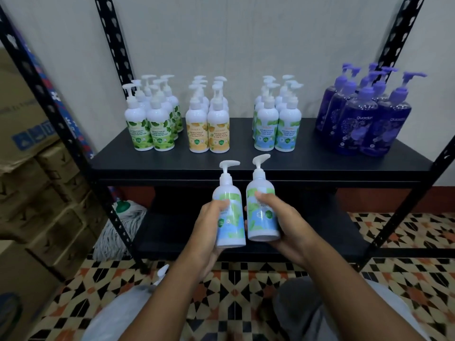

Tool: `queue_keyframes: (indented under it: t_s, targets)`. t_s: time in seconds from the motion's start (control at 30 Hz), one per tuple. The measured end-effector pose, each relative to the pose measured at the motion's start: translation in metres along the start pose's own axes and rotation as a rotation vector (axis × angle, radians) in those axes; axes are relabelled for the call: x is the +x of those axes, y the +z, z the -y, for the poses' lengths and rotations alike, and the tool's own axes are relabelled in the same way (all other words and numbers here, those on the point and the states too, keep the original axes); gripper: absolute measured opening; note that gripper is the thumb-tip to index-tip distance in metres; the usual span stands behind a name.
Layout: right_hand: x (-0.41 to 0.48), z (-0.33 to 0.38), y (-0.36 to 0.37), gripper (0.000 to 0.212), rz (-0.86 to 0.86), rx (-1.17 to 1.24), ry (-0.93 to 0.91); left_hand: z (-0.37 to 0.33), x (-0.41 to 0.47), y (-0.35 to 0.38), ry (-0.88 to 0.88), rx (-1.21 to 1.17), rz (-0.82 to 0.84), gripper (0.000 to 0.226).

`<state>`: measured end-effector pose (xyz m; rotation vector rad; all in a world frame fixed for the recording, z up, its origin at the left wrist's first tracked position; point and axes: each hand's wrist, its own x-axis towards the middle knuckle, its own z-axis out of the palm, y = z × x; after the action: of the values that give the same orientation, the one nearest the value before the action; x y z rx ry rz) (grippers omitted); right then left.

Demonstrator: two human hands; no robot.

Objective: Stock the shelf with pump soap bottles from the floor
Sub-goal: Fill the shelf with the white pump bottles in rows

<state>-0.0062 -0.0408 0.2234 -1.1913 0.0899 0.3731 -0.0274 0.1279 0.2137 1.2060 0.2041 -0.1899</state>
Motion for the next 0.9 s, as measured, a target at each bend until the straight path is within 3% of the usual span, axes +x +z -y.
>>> queue_keyframes:
  t_s: [0.1, 0.17, 0.3, 0.57, 0.73, 0.9]
  targets:
    - [-0.001, -0.004, -0.004, 0.071, -0.047, -0.162, -0.068, 0.008, 0.001, -0.003, 0.122, 0.234, -0.060, 0.051]
    - [-0.005, -0.003, -0.006, 0.068, -0.095, -0.245, -0.133, 0.009, -0.001, -0.004, 0.200, 0.308, -0.072, 0.041]
    - [-0.014, 0.000, -0.008, 0.053, -0.158, -0.325, -0.249, 0.008, -0.002, -0.002, 0.291, 0.298, -0.084, 0.035]
    - [0.000, 0.032, -0.013, 0.057, -0.224, -0.335, -0.307, -0.017, 0.018, 0.023, 0.316, 0.226, -0.058, 0.034]
    - [0.032, 0.083, -0.026, 0.059, -0.319, -0.459, -0.468, -0.048, 0.047, 0.042, 0.377, 0.199, -0.059, 0.038]
    - [0.060, 0.111, -0.047, 0.055, -0.298, -0.562, -0.590, -0.070, 0.072, 0.051, 0.415, 0.145, -0.063, 0.032]
